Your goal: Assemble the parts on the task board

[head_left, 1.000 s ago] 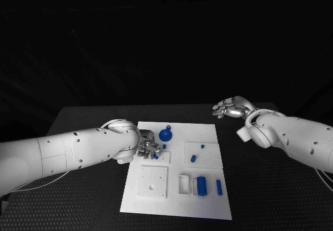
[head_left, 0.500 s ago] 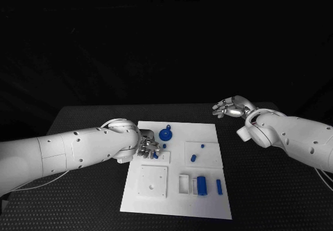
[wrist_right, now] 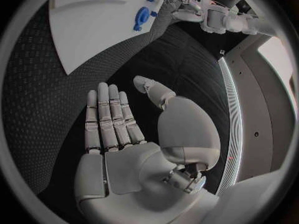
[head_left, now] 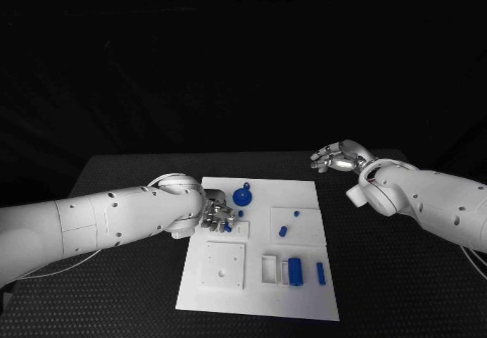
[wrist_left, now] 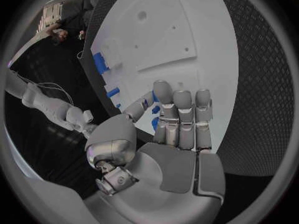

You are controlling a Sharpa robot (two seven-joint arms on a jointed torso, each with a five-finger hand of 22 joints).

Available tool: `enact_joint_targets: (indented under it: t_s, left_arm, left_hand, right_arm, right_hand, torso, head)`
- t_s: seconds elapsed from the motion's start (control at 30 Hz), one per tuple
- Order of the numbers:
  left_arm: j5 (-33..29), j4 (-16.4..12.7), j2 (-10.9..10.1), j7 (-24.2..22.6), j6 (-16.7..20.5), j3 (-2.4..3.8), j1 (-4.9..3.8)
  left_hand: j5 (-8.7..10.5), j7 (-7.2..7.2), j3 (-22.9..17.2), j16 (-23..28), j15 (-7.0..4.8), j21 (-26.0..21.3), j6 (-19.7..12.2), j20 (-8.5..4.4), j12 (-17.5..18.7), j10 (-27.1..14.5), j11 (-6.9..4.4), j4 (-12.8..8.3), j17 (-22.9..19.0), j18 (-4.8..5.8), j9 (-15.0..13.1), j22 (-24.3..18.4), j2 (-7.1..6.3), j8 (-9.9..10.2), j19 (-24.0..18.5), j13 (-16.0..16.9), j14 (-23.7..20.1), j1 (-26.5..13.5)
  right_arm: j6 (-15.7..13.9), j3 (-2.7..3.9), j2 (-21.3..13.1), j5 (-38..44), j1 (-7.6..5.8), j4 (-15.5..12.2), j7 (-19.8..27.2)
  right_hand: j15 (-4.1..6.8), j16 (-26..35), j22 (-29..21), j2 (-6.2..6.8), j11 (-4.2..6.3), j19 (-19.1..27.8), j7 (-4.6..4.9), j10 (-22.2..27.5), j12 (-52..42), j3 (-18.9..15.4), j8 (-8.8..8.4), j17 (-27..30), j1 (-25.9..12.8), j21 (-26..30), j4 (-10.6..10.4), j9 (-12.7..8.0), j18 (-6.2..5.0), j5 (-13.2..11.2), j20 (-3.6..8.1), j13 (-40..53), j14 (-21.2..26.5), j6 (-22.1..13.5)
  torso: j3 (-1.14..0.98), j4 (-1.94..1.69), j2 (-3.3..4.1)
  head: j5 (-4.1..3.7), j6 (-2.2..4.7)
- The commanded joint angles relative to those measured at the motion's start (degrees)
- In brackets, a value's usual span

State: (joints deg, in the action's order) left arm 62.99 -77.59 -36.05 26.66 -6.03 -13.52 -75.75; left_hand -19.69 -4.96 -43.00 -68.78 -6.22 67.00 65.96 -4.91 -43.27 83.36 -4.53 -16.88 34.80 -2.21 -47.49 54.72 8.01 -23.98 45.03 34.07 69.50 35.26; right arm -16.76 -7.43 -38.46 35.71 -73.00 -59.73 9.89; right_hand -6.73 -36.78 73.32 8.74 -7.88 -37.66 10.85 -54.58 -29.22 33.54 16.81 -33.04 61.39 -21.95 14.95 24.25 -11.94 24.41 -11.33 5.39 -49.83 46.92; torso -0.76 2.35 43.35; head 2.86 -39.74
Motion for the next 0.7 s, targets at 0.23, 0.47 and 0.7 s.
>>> enact_joint_targets:
  t_s: [0.23, 0.47, 0.7]
  left_arm:
    - [-0.05, -0.32, 0.22, -0.12, -1.19, -0.21, 0.47]
    - [-0.23, -0.45, 0.26, -0.27, -1.62, -0.21, 0.47]
    - [0.05, -0.54, 0.28, -0.25, -2.09, -0.21, 0.48]
  left_hand:
    - [-1.34, 6.02, -0.77, -0.65, 0.0, -0.29, 6.57, -6.42, -0.66, -1.3, -0.93, 0.12, -0.11, -1.01, -0.01, 0.17, 1.1, -0.28, -0.55, 0.11, -0.48, -0.27]
    - [0.48, 6.14, -0.51, -1.1, 0.02, -0.5, 6.88, -6.37, -1.24, -1.27, -0.92, 0.46, -0.31, -0.95, 0.1, 0.27, 1.34, -0.4, -0.52, 0.16, -0.4, -1.89]
    - [5.04, 6.25, -0.49, -1.55, 0.01, -0.97, 7.22, -6.39, -1.79, -1.35, -0.92, 1.74, -0.7, -0.98, 0.51, 0.29, 1.17, -0.34, -0.26, -0.03, -0.44, -3.31]
  right_arm:
    - [0.84, 0.01, -0.04, -0.06, 0.01, -0.16, 0.34]
    - [0.84, 0.01, -0.08, -0.06, 0.01, -0.18, 0.36]
    - [0.84, 0.01, -0.07, -0.06, 0.01, -0.16, 0.36]
  right_hand:
    - [0.08, -0.19, 0.11, -0.15, -0.06, 0.19, 0.46, -0.48, 0.2, -0.04, 0.24, 0.12, 0.03, 0.28, 0.26, -0.1, -0.24, 0.37, -0.07, -0.08, 0.34, 0.03]
    - [0.07, -0.21, 0.16, -0.16, -0.07, 0.19, 0.47, -0.48, 0.2, 0.0, 0.25, 0.16, 0.07, 0.35, 0.29, -0.12, -0.25, 0.59, -0.08, -0.11, 0.36, 0.04]
    - [0.06, -0.23, 0.24, -0.15, -0.07, 0.18, 0.48, -0.49, 0.21, 0.03, 0.26, 0.19, 0.11, 0.42, 0.33, -0.16, -0.26, 0.84, -0.1, -0.15, 0.38, 0.03]
  torso:
    - [-0.02, 0.04, 0.0]
    - [0.0, 0.06, -0.02]
    - [0.0, 0.02, -0.03]
  head:
    - [-0.02, -0.11]
    - [-0.06, -0.16]
    - [-0.1, -0.18]
